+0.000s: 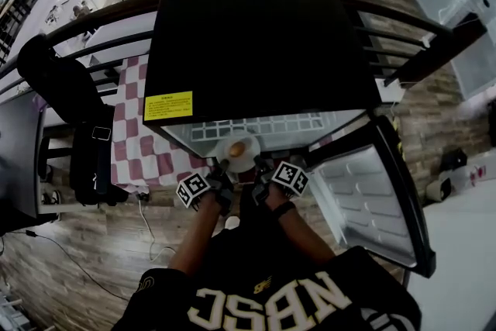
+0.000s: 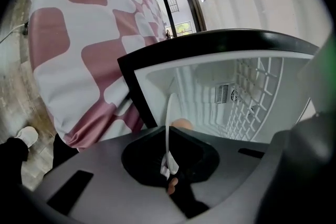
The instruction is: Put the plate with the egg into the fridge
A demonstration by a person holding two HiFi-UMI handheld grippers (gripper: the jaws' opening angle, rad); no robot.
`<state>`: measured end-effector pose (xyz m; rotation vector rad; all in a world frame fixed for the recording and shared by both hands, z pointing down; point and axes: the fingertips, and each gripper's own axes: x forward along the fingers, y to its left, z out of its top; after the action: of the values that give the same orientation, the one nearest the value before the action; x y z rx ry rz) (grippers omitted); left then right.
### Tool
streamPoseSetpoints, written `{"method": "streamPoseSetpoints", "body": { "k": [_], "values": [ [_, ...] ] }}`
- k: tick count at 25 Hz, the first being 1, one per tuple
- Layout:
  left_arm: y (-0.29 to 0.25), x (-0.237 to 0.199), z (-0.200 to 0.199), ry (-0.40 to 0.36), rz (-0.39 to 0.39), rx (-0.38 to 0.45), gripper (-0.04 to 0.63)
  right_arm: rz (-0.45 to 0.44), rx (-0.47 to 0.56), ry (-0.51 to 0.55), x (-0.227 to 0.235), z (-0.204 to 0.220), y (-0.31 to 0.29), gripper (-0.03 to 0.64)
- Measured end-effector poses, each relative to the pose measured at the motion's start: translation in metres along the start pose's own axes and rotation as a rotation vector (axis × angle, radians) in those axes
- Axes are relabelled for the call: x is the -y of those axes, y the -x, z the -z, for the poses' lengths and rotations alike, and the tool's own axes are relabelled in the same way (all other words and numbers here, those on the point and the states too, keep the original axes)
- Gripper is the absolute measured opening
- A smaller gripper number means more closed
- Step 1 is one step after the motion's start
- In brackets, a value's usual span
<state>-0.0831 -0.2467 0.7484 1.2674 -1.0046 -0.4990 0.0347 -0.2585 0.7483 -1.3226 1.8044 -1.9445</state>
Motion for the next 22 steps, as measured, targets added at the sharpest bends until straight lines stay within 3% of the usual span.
{"method": "streamPoseSetpoints", "body": {
  "k": [22],
  "values": [
    [-0.031, 0.006, -0.023, 0.05, -0.005, 0.052, 0.029, -0.018, 0.041, -0.014, -0.009, -0.029, -0.031, 0.029]
  ]
}}
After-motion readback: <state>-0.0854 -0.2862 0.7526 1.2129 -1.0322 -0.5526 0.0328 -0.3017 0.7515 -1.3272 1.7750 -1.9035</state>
